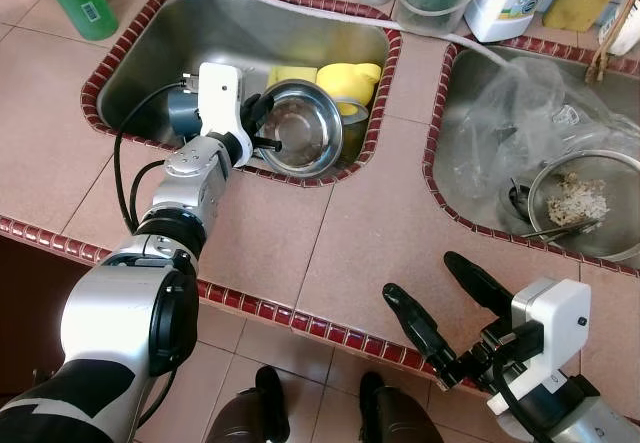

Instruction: Kitchen organization

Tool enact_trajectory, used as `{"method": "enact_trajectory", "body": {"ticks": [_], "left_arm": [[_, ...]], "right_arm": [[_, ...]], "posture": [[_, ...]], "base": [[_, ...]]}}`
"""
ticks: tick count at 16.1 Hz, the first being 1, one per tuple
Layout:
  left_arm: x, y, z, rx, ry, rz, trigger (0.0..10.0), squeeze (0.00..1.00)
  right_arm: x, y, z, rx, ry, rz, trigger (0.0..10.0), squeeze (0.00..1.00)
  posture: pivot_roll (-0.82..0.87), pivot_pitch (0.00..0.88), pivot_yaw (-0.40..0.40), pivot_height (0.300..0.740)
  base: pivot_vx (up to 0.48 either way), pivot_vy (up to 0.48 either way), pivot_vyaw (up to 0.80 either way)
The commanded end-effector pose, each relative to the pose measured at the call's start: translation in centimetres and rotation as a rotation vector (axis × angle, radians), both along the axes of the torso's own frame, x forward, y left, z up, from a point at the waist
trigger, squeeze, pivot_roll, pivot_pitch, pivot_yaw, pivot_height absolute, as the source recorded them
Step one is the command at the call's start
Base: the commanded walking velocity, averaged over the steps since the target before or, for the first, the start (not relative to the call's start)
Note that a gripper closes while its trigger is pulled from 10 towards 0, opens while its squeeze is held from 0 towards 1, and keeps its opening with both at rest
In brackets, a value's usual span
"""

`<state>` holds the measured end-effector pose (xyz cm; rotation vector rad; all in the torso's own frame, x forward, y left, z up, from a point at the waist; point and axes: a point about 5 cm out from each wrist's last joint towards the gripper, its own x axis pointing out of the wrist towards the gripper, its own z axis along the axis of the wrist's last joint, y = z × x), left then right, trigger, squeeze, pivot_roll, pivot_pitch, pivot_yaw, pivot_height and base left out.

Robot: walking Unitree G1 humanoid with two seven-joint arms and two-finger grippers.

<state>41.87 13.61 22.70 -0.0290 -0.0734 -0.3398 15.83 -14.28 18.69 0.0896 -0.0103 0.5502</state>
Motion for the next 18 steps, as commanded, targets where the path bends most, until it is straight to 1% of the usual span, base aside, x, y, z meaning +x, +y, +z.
{"method": "enact_trajectory", "body": {"ticks": [1,9,10,11,18], "left_arm": [[-0.02,0.09,-0.28,0.02,0.016,-0.004,10.0,0.0],[-0.02,0.09,-0.28,0.02,0.016,-0.004,10.0,0.0],[0.0,0.37,-0.59,0.096,0.027,0.02,10.0,1.0],[-0.02,0.62,-1.11,0.157,0.054,0.04,10.0,1.0],[0.02,0.7,-1.05,0.163,0.056,0.048,10.0,1.0]], "right_arm": [[-0.42,0.11,0.16,0.001,0.003,0.01,10.0,0.0],[-0.42,0.11,0.16,0.001,0.003,0.01,10.0,0.0],[-0.8,0.34,0.39,0.014,0.021,0.005,10.0,0.0],[-1.12,0.52,0.48,0.022,0.034,0.008,10.0,0.0],[-1.24,0.58,0.67,0.025,0.038,0.011,10.0,0.0]], "posture": [[-0.34,0.369,0.036,0.74],[-0.34,0.369,0.036,0.74],[-0.35,0.39,0.034,0.74],[-0.35,0.389,0.034,0.74],[-0.35,0.382,0.029,0.74]], "base": [[0.0,0.0,0.0],[0.0,0.0,0.0],[0.0,0.0,0.0],[0.0,0.0,0.0],[0.0,0.0,0.0]]}}
